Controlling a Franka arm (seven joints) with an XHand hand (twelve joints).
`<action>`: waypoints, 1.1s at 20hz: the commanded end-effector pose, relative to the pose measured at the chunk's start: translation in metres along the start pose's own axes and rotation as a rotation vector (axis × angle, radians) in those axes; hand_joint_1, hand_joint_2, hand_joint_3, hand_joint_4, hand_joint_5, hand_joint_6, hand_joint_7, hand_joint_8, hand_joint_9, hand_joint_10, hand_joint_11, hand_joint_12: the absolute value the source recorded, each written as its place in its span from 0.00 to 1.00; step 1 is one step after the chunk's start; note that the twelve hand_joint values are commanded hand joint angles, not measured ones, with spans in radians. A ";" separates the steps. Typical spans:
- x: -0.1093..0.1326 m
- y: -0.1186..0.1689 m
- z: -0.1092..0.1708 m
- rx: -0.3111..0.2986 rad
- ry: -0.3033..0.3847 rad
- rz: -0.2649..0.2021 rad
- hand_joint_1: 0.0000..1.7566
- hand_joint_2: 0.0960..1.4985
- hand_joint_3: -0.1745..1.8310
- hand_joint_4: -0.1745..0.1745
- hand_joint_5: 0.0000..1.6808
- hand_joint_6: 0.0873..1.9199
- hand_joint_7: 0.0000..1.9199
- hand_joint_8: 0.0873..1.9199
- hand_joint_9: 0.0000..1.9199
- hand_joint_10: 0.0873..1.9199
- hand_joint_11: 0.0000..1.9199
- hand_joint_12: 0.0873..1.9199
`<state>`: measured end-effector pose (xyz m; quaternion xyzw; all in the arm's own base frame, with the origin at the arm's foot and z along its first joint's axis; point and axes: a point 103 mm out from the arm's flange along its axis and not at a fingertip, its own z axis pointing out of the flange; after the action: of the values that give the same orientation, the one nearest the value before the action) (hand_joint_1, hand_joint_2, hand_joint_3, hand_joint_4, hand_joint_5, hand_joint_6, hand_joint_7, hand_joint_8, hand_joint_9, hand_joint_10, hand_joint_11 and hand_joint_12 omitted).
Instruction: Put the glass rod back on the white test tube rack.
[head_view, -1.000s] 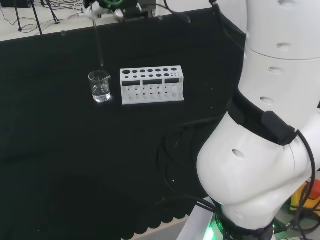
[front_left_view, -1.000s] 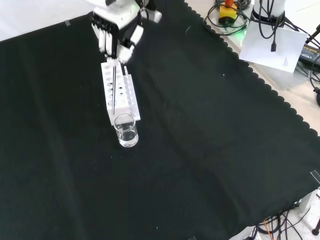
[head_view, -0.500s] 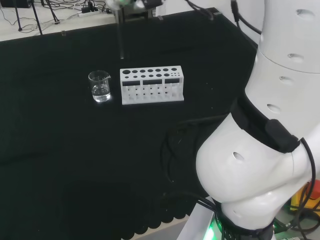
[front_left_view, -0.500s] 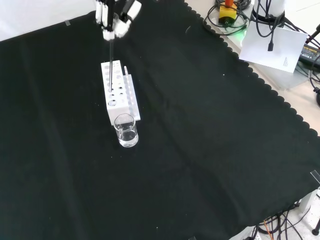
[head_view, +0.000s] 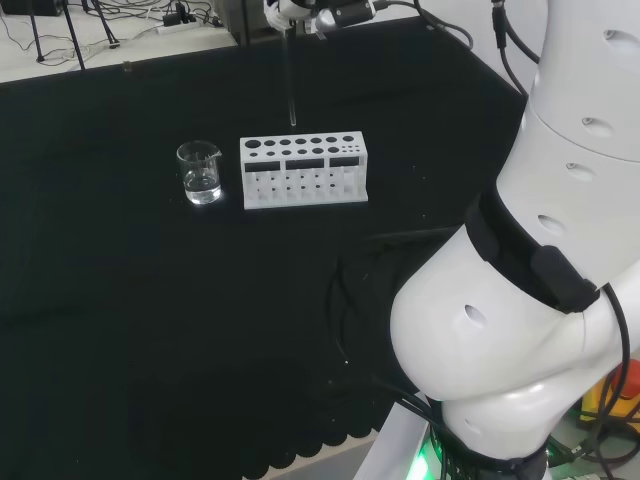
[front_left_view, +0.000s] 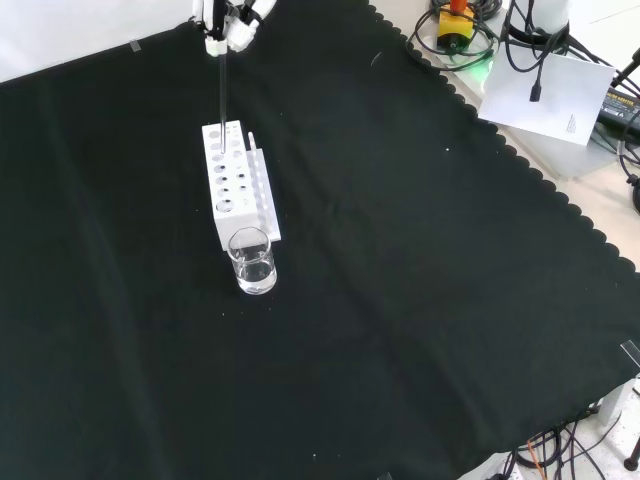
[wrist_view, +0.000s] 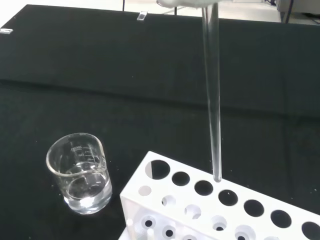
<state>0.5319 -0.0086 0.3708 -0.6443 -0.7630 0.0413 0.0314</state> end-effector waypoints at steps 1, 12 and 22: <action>-0.004 0.003 0.005 -0.002 0.003 -0.003 0.74 0.72 0.00 0.00 0.85 0.00 0.57 0.57 0.80 0.47 0.87 0.30; 0.002 0.016 0.012 -0.001 0.012 -0.024 0.74 0.72 0.00 0.00 0.85 0.00 0.57 0.57 0.80 0.48 0.87 0.30; 0.011 0.021 0.015 -0.005 0.017 -0.057 0.74 0.72 0.00 0.00 0.85 0.00 0.57 0.57 0.80 0.48 0.87 0.30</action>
<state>0.5446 -0.0024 0.3572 -0.6331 -0.7723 0.0377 0.0368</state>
